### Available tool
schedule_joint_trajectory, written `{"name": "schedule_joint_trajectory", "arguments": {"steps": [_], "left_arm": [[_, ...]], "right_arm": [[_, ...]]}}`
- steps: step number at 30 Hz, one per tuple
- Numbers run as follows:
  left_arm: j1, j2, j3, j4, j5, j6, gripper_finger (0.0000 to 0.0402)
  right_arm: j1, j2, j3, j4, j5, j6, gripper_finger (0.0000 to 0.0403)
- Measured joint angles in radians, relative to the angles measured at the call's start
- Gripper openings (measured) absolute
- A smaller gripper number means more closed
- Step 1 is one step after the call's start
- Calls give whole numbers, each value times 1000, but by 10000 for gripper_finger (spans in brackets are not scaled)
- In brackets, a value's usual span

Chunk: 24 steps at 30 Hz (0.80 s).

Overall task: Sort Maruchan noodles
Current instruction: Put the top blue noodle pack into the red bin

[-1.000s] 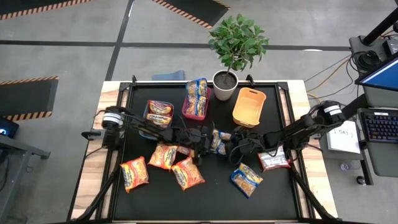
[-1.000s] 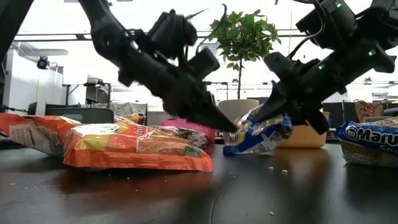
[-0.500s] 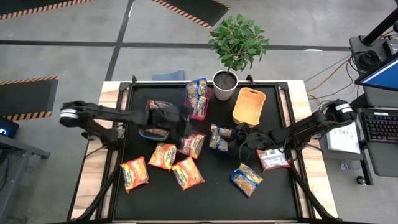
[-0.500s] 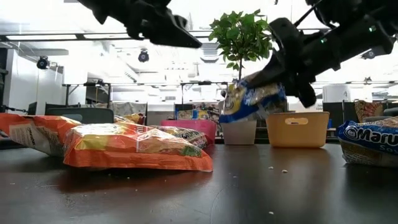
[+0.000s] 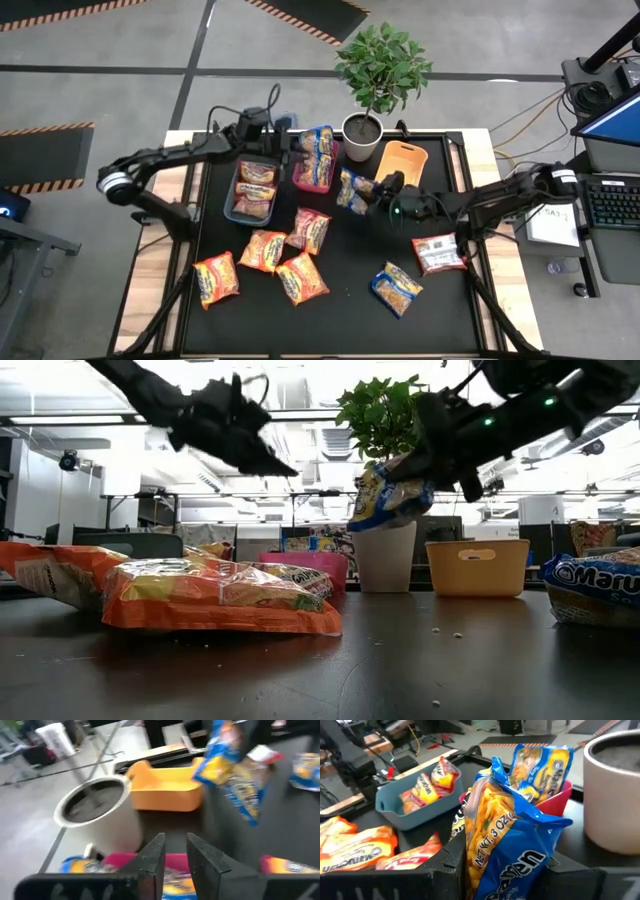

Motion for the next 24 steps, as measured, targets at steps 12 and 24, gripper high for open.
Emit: {"name": "schedule_joint_trajectory", "arguments": {"steps": [12,24], "left_arm": [[105,171,24,97,15,29,197],[140,343,99,94,24,26,224]], "right_arm": [[-72,-9,48,25,-93,-174,111],[-110,-7,57,88,-85,-210,111]]}}
